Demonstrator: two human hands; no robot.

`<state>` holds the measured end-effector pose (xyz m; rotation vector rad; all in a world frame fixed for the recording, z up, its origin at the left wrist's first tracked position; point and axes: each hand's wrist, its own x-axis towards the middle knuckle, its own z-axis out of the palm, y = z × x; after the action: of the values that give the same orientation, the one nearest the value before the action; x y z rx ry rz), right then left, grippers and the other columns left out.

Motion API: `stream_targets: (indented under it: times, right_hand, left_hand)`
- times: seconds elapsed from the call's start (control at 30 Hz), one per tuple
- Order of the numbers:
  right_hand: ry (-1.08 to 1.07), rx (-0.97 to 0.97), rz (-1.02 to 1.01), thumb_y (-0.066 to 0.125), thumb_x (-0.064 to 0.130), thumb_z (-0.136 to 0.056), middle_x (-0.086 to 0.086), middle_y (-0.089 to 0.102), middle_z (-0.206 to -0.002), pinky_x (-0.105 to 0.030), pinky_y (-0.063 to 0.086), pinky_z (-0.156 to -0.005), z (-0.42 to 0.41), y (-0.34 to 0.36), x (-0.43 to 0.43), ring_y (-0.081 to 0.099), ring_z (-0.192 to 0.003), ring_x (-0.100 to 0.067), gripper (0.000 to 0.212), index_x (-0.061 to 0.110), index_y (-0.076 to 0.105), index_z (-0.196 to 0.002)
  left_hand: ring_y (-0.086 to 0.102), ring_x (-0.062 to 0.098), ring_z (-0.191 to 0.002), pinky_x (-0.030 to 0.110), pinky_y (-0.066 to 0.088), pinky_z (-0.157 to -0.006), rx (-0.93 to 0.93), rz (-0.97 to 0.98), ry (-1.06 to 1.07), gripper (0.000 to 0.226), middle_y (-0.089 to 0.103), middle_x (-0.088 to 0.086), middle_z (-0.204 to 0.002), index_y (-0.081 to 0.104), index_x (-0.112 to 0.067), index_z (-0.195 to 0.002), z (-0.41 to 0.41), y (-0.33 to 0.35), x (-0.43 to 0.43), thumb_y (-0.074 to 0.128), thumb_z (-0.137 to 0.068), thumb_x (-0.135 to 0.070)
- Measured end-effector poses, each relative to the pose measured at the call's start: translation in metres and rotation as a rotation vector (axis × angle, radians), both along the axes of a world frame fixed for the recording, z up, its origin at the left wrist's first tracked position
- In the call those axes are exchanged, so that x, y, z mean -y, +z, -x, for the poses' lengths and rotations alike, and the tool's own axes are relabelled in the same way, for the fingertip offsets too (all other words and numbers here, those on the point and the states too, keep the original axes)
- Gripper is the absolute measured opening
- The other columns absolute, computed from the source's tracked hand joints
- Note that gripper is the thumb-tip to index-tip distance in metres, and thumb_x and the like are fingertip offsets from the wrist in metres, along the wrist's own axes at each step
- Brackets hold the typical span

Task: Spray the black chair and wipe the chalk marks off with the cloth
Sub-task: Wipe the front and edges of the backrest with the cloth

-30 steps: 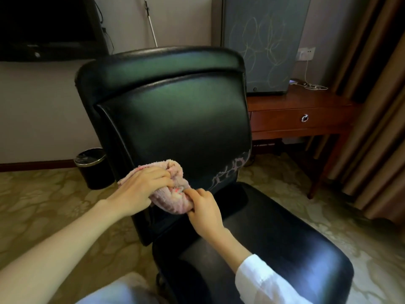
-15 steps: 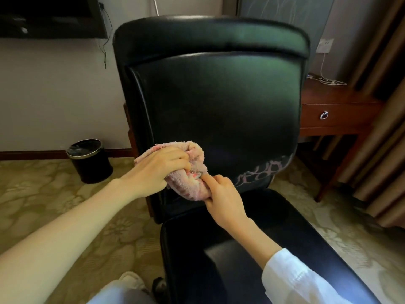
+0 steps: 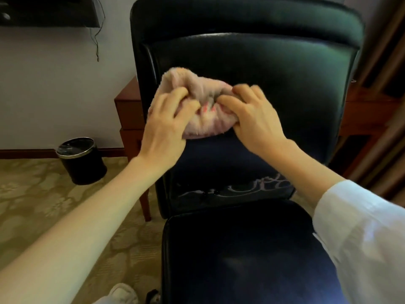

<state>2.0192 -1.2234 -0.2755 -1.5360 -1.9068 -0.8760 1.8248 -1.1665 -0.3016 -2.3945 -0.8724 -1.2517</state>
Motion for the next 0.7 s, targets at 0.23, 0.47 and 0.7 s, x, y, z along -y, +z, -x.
stream_targets:
  times: [0.23,0.47,0.7]
  right_hand:
    - [0.096,-0.156,0.018,0.047,0.015,-0.083,-0.017,0.051,-0.127,-0.04,0.053,-0.068,-0.012,-0.089,0.004,0.049,-0.102,-0.03,0.04,0.011,0.061,-0.121]
    - [0.154,-0.09,0.082,0.051,0.019,-0.088,-0.016,0.052,-0.123,-0.027,0.046,-0.072,-0.007,-0.186,0.023,0.049,-0.095,-0.023,0.034,0.007,0.065,-0.117]
    - [0.054,-0.045,0.252,0.045,0.024,-0.082,-0.008,0.053,-0.114,-0.031,0.054,-0.075,0.0,-0.268,0.018,0.045,-0.101,-0.021,0.038,0.016,0.068,-0.11]
  left_hand:
    - [0.052,0.033,-0.105,0.043,0.042,-0.089,-0.034,-0.153,0.035,0.025,0.063,0.014,-0.118,0.069,-0.01,-0.111,-0.006,-0.078,0.006,0.057,-0.089,-0.009]
    - [0.047,0.028,-0.09,0.036,0.039,-0.081,-0.113,-0.127,0.033,0.03,0.07,0.011,-0.1,0.074,-0.006,-0.101,0.006,-0.176,0.036,0.045,-0.094,-0.004]
    - [0.047,0.024,-0.093,0.047,0.056,-0.065,-0.219,0.23,0.046,0.036,0.067,0.007,-0.099,0.072,-0.01,-0.093,0.004,-0.244,0.028,0.041,-0.075,-0.013]
